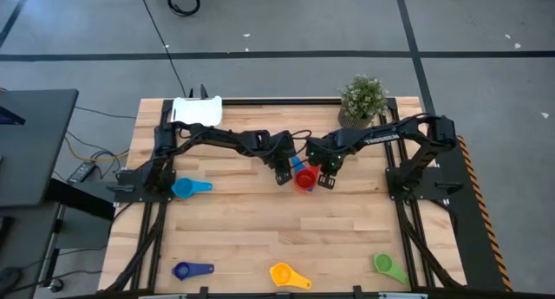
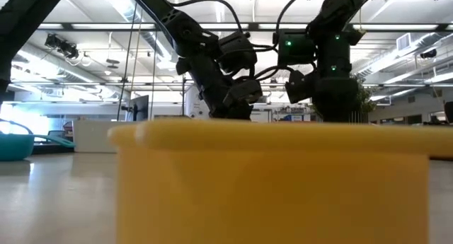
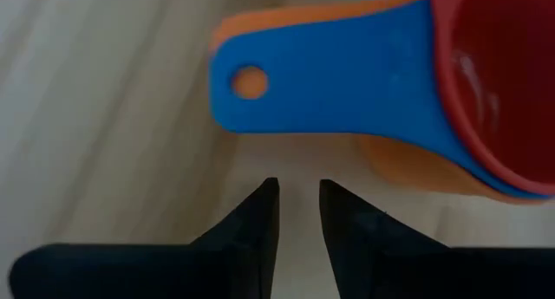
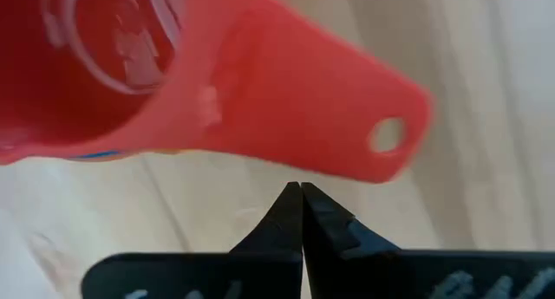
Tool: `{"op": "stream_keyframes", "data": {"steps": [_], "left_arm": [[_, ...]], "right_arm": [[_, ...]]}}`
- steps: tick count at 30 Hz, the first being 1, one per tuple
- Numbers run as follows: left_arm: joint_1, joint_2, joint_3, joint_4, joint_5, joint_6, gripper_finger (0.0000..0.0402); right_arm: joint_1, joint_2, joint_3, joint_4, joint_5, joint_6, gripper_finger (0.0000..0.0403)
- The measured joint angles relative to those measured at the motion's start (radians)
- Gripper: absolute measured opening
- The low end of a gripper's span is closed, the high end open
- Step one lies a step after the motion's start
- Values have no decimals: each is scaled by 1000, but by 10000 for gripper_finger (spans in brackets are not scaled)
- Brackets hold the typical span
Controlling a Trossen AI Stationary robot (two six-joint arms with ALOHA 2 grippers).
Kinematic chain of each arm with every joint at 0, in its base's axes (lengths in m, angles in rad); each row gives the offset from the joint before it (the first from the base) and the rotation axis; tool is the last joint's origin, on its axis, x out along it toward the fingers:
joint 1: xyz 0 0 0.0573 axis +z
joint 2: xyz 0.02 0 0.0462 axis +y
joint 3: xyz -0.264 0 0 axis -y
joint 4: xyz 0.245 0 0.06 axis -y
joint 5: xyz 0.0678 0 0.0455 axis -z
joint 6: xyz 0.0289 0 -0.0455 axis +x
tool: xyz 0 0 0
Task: Nest measuring cups in basket
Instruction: Stack the red measuring cup on top of the blue measuring cup, then stack the light blue measuring cup on top of the red measuring cup
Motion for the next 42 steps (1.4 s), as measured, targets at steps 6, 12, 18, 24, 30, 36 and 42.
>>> {"op": "stream_keyframes", "data": {"steps": [6, 12, 18, 24, 30, 36, 42], "left_arm": [[8, 0, 0, 15, -2, 22, 93], [19, 0, 0, 59, -2, 29, 93], [45, 0, 0, 84, -2, 36, 93], [69, 2, 0, 98, 10, 59, 93], [81, 2, 0, 144, 24, 60, 93], [85, 2, 0, 162, 24, 75, 93], [94, 2, 0, 149, 25, 48, 93]], "right_arm": [[-58, 0, 0, 4, -2, -108, 0], [-98, 0, -1, 65, -27, -193, 0], [-115, 0, -1, 130, -62, -280, 0], [-117, 0, -1, 197, -85, -360, 0], [-123, 0, -1, 282, -133, -366, 0], [-127, 1, -2, 336, -171, -415, 0], [-141, -7, -2, 270, -165, -408, 0]]}}
